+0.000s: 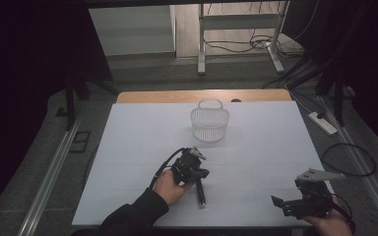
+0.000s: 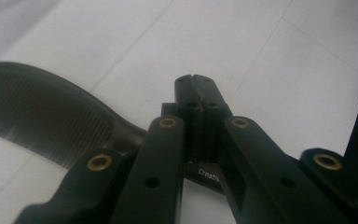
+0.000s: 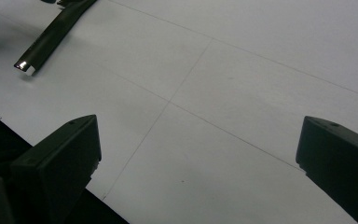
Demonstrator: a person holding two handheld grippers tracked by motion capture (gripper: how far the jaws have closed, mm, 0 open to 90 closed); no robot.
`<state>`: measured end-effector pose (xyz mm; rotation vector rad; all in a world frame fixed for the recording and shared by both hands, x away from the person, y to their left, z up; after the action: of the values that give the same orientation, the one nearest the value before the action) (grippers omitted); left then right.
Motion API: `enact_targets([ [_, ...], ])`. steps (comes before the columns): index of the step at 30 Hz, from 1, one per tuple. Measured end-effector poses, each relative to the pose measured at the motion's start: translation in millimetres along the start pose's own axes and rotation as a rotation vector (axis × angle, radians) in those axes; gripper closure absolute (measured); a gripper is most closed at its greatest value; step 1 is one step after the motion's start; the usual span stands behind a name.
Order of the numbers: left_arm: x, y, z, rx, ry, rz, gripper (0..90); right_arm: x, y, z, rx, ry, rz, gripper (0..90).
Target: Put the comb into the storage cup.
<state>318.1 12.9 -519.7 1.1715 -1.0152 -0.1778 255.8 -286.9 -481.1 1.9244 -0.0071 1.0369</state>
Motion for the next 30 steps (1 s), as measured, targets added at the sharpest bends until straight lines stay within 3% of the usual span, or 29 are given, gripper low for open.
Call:
enact_targets([
  [9, -12.9, -11.9, 11.7, -0.005, -0.005, -0.041, 89.0, -0.3, 0.0, -1.0, 0.002, 0.011, -0.002, 0.6],
  [19, -25.3, -15.0, 33.2, -0.044, -0.03, -0.08, 88.9, -0.7, 0.3, -1.5, 0.002, 0.01, -0.007, 0.8],
  [30, -40.4, -10.1, 31.9, -0.049, -0.006, -0.126, 89.0, -0.9, 0.2, -1.9, 0.004, 0.011, -0.009, 0.8],
])
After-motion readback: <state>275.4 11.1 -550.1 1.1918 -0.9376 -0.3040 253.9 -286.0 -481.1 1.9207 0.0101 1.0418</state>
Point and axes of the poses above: each handheld gripper's, and its own axes: y roughly backward along the jaws, x roughly out of its top, z roughly to its right, the point moved 5 cm from there along -y, roughly forward along the jaws, and after that the axes turned 12 degrees about x, right-handed, at the moved point
